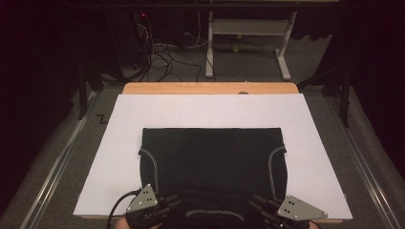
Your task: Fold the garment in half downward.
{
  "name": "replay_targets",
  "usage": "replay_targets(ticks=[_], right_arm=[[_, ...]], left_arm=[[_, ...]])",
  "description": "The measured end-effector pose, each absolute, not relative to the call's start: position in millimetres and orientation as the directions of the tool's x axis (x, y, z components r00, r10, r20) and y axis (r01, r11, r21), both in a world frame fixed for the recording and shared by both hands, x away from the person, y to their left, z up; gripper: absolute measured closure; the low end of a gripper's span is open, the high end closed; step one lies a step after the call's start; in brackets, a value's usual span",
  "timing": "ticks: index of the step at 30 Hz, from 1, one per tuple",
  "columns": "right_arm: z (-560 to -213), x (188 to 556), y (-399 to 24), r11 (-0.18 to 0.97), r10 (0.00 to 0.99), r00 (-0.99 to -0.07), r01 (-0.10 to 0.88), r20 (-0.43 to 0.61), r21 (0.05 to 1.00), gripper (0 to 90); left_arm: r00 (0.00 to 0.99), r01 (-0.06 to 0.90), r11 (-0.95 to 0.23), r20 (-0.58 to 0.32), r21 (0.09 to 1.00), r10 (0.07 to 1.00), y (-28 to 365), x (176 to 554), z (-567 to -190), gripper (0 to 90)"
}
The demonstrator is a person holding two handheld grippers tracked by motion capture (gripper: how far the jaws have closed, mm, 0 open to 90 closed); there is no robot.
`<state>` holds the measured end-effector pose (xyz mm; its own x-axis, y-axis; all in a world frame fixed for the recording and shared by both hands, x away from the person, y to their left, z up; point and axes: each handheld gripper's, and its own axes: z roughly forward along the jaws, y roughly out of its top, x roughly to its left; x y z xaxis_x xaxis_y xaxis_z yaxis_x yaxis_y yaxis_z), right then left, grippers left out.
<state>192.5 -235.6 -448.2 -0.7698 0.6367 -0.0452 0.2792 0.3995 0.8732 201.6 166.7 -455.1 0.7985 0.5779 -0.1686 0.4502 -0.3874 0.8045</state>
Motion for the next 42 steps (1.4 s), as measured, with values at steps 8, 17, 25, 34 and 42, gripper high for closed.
replay_targets(ticks=[8, 17, 25, 34, 42], right_arm=[[-452, 202, -240, 0.376, 0.677, -0.735, 0.311, -0.03, 0.873, 69.2], [-454, 222, -241, 0.33, 0.743, -0.669, 0.349, -0.013, 0.877, 49.8], [-454, 245, -246, 0.304, 0.782, -0.624, 0.361, -0.014, 0.882, 34.1], [-444, 282, -257, 0.221, 0.831, -0.556, 0.358, 0.017, 0.907, 19.9], [-437, 305, -245, 0.215, 0.829, -0.559, 0.337, 0.011, 0.917, 9.1]], left_arm=[[0.768, 0.461, -0.349, -0.17, 0.816, 0.617, 175, 211, -459, 56.1], [0.726, 0.476, -0.298, -0.178, 0.828, 0.664, 184, 245, -456, 31.5], [0.708, 0.464, -0.294, -0.15, 0.836, 0.69, 193, 266, -452, 16.9], [0.638, 0.446, -0.196, -0.157, 0.873, 0.754, 214, 308, -436, 10.1], [0.65, 0.448, -0.153, -0.203, 0.881, 0.732, 220, 342, -431, 2.5]])
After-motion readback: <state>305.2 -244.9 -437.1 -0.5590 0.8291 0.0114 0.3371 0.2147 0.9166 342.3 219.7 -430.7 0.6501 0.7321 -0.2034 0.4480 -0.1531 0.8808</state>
